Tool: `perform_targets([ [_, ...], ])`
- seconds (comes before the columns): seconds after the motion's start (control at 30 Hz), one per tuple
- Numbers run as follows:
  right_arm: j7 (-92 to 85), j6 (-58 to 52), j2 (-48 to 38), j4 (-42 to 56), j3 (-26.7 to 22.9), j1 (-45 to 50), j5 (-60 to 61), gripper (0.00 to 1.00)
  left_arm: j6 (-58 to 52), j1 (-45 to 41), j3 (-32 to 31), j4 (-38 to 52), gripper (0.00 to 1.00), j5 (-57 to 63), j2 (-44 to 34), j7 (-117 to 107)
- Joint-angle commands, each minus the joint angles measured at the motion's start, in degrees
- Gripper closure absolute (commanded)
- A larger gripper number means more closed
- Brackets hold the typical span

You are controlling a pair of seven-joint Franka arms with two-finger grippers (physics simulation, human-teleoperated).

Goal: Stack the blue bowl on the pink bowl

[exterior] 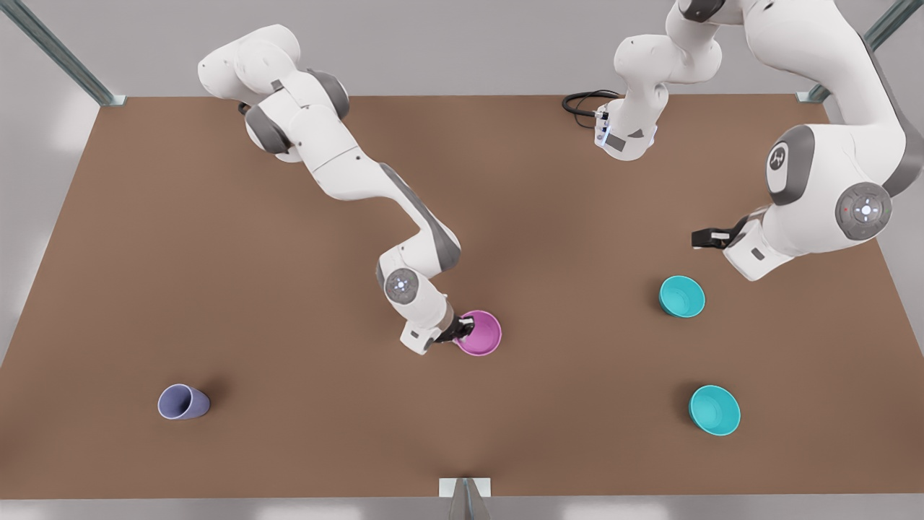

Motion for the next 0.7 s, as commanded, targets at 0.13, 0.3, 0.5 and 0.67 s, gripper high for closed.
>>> perform_targets([
  [0.13, 16.8, -5.2, -4.7, -0.4, 0.5, -1.5, 2.7, 0.0, 1.5, 2.6, 10.4, 1.3, 0.0, -11.7, 8.5, 0.9],
  [0.3, -0.4, -58.0, -24.9, -7.7, -6.9, -16.5, -8.5, 0.0, 24.2, 8.4, 10.8, -12.5, 0.0, -17.0, 12.6, 24.4],
  [0.5, -37.6, -60.6, -47.4, -19.8, -6.8, -32.8, -24.1, 0.0, 40.7, 8.5, 12.3, -24.1, 0.0, -17.0, 13.5, 41.6],
  [0.67, -32.4, -54.6, -52.4, -25.7, -6.8, -32.5, -24.2, 0.0, 43.0, 8.4, 12.3, -27.9, 0.0, -21.1, 14.8, 41.6],
])
